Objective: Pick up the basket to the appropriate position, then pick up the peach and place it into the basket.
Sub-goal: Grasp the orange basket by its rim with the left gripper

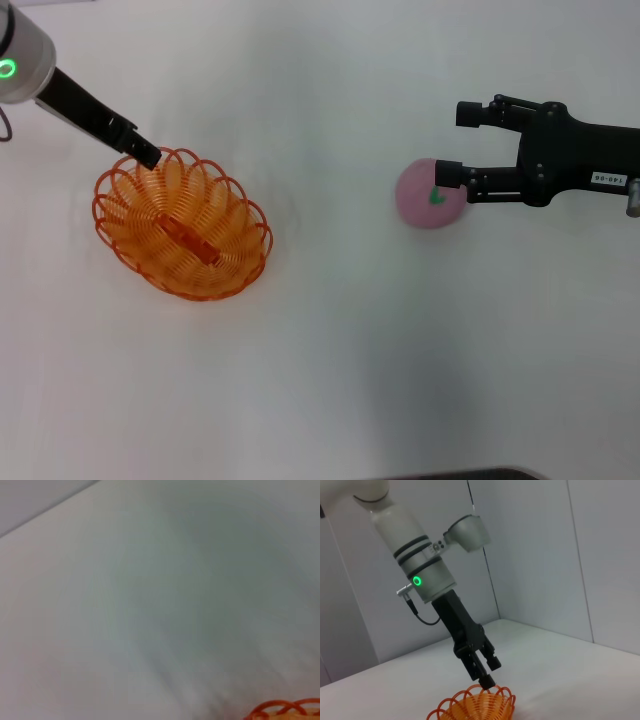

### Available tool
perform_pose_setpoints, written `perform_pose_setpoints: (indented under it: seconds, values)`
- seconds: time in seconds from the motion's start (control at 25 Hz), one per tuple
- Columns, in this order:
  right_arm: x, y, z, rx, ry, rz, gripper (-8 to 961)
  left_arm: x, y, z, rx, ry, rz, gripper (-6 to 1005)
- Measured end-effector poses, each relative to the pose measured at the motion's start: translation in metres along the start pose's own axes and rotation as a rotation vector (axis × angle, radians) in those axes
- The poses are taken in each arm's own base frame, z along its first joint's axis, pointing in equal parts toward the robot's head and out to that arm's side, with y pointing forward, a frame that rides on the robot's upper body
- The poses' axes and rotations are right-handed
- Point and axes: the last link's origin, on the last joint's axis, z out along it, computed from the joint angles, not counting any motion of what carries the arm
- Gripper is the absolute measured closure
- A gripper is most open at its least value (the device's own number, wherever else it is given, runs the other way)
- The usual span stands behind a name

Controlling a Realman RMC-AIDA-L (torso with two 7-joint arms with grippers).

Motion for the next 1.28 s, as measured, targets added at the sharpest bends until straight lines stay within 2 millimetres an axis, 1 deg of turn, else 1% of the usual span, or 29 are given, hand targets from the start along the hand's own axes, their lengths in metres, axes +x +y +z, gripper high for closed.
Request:
perform_pose_setpoints:
  seconds: [0.36, 0.52, 1.2, 1.28]
  values:
    - [0.0, -0.001, 0.001, 0.002, 0.001, -0.002, 14, -0.008, -0.003, 0.012, 0.017, -0.011, 0.0, 219]
    - [0.0, 0.0, 0.002, -0.002, -0.001, 0.002, 14, -0.014, -0.002, 0.021, 0.012, -0.033, -0.003, 220]
    - [-0.001, -0.001, 0.004, -0.004, 0.001, 0.002, 14, -0.019, -0.002, 0.024, -0.003, -0.045, -0.039, 223]
    - [-0.001, -0.001, 0.004, -0.004, 0.001, 0.002, 14, -0.019, -0.002, 0.025, -0.001, -0.044, -0.038, 368]
